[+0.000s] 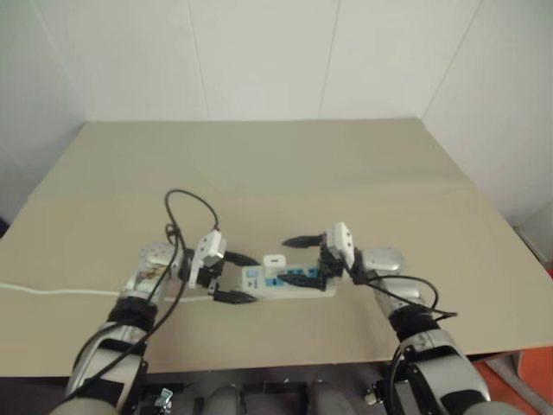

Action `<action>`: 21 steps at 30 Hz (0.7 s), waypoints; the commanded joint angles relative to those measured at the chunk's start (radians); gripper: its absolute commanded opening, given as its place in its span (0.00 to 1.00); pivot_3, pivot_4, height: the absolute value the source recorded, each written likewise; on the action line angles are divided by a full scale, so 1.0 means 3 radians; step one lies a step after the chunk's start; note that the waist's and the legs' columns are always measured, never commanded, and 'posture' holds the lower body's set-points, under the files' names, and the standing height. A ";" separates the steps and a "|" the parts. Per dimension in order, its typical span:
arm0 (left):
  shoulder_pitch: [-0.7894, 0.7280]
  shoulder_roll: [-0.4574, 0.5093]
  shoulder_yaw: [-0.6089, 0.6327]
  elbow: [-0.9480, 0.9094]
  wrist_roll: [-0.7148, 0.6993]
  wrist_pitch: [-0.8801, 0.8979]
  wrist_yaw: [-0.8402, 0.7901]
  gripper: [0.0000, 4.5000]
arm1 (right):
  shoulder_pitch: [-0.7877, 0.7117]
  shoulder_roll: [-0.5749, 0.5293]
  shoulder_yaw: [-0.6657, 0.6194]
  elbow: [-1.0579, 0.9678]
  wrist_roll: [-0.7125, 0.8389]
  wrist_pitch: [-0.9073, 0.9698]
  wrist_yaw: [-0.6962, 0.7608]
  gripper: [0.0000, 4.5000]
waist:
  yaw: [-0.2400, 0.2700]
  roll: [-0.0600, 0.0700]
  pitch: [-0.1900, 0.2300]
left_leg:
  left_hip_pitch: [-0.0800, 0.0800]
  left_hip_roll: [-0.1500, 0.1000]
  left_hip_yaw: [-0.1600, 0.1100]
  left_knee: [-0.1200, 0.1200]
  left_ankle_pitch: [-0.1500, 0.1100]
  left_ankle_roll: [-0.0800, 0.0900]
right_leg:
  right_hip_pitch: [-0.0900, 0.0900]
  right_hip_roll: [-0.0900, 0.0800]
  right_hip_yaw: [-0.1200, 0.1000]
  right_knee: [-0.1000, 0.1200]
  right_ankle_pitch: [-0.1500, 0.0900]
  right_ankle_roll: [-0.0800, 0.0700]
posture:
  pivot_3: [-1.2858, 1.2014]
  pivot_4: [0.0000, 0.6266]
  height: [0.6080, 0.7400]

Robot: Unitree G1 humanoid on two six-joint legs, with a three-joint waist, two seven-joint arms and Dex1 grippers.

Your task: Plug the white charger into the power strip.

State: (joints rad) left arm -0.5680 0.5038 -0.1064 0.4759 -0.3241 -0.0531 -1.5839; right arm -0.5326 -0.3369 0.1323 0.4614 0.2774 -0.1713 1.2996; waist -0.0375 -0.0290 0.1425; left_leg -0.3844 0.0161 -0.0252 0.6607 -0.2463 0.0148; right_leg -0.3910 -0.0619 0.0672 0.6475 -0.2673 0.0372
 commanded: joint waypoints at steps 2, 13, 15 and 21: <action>0.0105 0.0251 0.0431 -0.0533 -0.0461 0.0316 0.0027 1.00 | 0.0206 -0.0300 -0.0342 -0.0649 0.0287 0.0262 -0.0112 1.00 | 0.0002 0.0002 0.0011 | -0.0008 0.0000 0.0000 0.0000 0.0000 0.0000 | -0.0007 -0.0003 0.0000 -0.0001 0.0000 0.0000 | 0.52 0.24 1.00; 0.0306 0.1694 0.0172 0.0360 -0.0225 -0.0483 -0.0102 1.00 | 0.1326 -0.2089 -0.1486 -0.1926 0.0640 0.1027 0.0132 1.00 | 0.0010 0.0032 0.0074 | -0.0042 -0.0003 0.0003 -0.0002 0.0002 -0.0003 | -0.0047 0.0003 -0.0005 -0.0003 0.0000 0.0001 | 0.52 0.24 1.00; 0.0353 0.1808 0.0165 0.0406 -0.0329 -0.0486 -0.0102 1.00 | 0.1618 -0.2283 -0.1770 -0.1941 0.0673 0.1039 0.0244 1.00 | 0.0021 0.0029 0.0077 | -0.0046 -0.0004 0.0005 0.0001 0.0002 -0.0003 | -0.0047 0.0001 -0.0004 -0.0004 0.0000 0.0000 | 0.52 0.24 1.00; 0.0435 0.1867 0.0194 0.0319 -0.0531 -0.0410 -0.0102 1.00 | 0.2098 -0.2416 -0.2261 -0.2140 0.0752 0.1140 0.0309 1.00 | 0.0058 0.0027 0.0079 | -0.0041 0.0000 0.0020 0.0006 0.0003 -0.0003 | -0.0040 0.0005 -0.0003 -0.0001 0.0001 0.0000 | 0.52 0.24 1.00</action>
State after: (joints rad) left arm -0.4377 1.0500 -0.0627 0.5979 -0.4561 -0.1738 -1.6112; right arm 0.0899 -1.0471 -0.4960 -0.1436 0.4815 0.1564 1.3928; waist -0.0201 -0.0209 0.1663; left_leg -0.3968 0.0162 -0.0181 0.6625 -0.2455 0.0138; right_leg -0.4032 -0.0599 0.0663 0.6474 -0.2669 0.0372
